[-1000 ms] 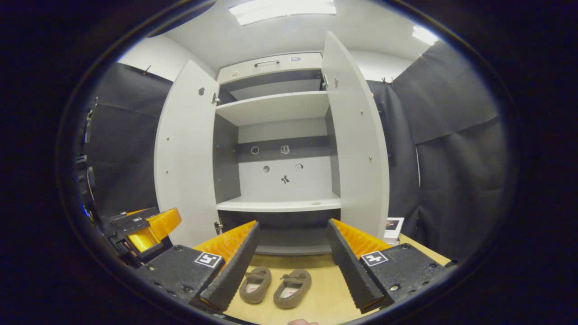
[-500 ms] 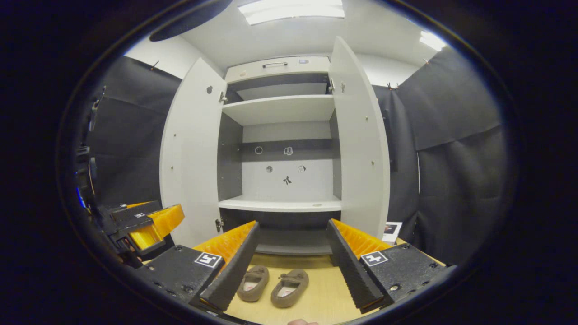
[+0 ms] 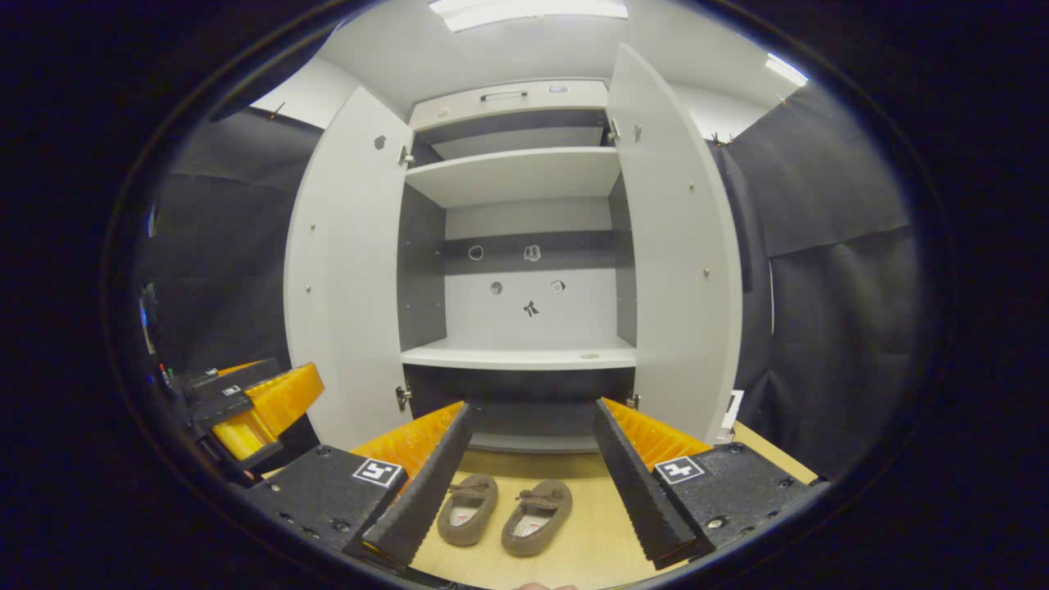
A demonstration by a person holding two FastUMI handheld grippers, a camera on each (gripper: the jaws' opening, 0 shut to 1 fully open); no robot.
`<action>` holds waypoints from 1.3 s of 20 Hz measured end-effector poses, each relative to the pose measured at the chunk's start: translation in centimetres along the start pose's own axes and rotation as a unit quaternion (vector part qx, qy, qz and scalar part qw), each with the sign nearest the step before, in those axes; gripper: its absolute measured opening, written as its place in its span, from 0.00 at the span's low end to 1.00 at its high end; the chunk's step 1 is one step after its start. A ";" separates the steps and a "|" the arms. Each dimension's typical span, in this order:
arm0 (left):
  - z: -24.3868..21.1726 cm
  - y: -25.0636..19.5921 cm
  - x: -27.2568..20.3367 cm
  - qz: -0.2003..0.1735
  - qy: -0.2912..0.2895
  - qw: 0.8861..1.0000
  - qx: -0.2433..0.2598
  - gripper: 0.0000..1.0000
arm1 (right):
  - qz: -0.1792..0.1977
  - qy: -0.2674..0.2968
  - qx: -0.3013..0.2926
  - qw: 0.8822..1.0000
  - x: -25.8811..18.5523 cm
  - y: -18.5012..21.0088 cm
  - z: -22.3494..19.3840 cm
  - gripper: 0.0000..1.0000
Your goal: Grab one shoe with the right hand and put it into the shoe cabinet, grab the other shoe with the left hand and put it into the shoe cabinet; then close the right door with the right hand and the left door with the left hand.
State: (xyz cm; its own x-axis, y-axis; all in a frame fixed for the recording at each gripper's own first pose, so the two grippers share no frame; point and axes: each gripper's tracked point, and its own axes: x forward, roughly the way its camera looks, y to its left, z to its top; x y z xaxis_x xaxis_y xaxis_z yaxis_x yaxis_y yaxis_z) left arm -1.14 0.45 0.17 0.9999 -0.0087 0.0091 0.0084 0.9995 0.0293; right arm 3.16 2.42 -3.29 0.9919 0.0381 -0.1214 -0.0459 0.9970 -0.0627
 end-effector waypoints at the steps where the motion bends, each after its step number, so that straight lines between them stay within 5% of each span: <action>1: -0.1 0.1 -0.2 -0.001 0.001 1.000 -0.005 0.95 | 0.009 0.020 -0.006 1.000 1.0 0.4 -1.3 0.97; 6: -0.3 0.9 -0.6 0.004 0.008 1.000 -0.011 0.95 | 0.048 0.139 0.030 0.989 6.7 2.5 -10.4 0.97; 11: -0.3 1.5 -1.2 0.007 0.008 1.000 -0.006 0.95 | 0.024 0.249 0.019 0.968 10.5 1.3 -21.3 0.96; 16: -0.8 1.8 -0.6 0.010 0.012 1.000 -0.003 0.95 | 0.005 0.309 0.002 0.951 12.6 0.4 -26.7 0.88; 18: -1.0 1.6 -0.3 0.012 0.013 1.000 0.003 0.95 | -0.002 0.329 -0.005 0.944 13.0 0.3 -28.2 0.92; 24: -1.8 1.0 0.5 0.003 0.023 1.000 -0.006 0.95 | -0.011 0.351 -0.035 0.936 14.8 0.1 -31.5 0.72; 26: -2.0 1.0 0.6 0.004 0.026 1.000 -0.003 0.95 | -0.023 0.354 -0.046 0.934 15.2 -0.7 -32.1 0.57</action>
State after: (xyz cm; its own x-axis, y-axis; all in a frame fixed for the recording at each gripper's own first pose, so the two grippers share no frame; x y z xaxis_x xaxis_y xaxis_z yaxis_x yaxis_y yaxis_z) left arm -0.49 1.48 -1.80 0.9991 0.0005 -0.0427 0.0005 0.9997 0.0236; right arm 14.42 0.16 -36.86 0.6679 -0.0913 -0.7386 -0.0481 0.9851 -0.1653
